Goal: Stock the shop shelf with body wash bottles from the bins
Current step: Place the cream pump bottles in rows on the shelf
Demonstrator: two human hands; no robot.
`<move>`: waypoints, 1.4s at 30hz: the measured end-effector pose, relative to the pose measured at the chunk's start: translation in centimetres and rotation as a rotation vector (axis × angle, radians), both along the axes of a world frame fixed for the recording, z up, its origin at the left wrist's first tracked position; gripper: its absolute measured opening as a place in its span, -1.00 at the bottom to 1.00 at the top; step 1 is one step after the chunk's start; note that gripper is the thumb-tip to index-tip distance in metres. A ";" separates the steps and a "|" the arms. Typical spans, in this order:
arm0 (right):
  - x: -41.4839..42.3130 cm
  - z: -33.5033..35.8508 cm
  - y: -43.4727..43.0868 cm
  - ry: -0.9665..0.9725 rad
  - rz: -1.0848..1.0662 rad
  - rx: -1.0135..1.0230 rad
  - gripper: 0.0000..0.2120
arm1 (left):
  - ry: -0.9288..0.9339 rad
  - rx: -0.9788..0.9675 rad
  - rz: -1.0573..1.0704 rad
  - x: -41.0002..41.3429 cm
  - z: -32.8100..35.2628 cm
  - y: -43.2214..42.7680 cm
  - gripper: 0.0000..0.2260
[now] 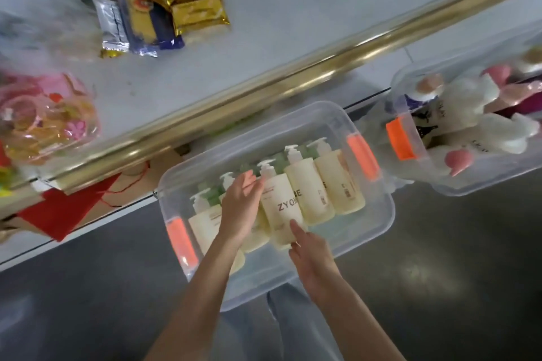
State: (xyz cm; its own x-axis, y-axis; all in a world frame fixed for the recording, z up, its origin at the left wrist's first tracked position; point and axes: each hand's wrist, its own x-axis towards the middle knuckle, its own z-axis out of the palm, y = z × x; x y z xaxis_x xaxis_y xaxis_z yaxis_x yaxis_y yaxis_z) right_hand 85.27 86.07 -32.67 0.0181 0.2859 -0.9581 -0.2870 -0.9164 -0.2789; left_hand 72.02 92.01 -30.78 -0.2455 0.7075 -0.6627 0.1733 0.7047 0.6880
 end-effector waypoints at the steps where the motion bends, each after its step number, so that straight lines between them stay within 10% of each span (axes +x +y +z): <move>1: -0.1 -0.3 0.1 0.014 -0.035 -0.005 -0.68 | 0.027 -0.017 -0.033 0.2 -0.7 0.4 -0.55; 22: -1.8 4.6 -0.7 -0.012 -0.283 0.198 -0.69 | 0.013 0.017 0.108 2.6 2.2 -0.3 -0.74; 32: -0.4 19.1 -0.9 -0.041 0.023 0.626 -0.65 | -0.137 0.388 0.340 -0.2 19.4 -1.0 -0.67; 42: -3.3 34.3 7.6 0.084 0.815 1.097 -0.44 | -0.190 0.814 0.102 -8.2 37.2 0.4 -0.61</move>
State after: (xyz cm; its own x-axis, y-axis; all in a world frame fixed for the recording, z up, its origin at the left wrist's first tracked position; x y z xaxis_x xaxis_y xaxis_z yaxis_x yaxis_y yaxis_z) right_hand 82.01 93.64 1.63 -0.5656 0.7934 -0.2252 0.1707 -0.1545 -0.9731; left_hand 63.78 92.41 6.39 -0.2706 0.9627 0.0086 -0.0341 -0.0185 0.9992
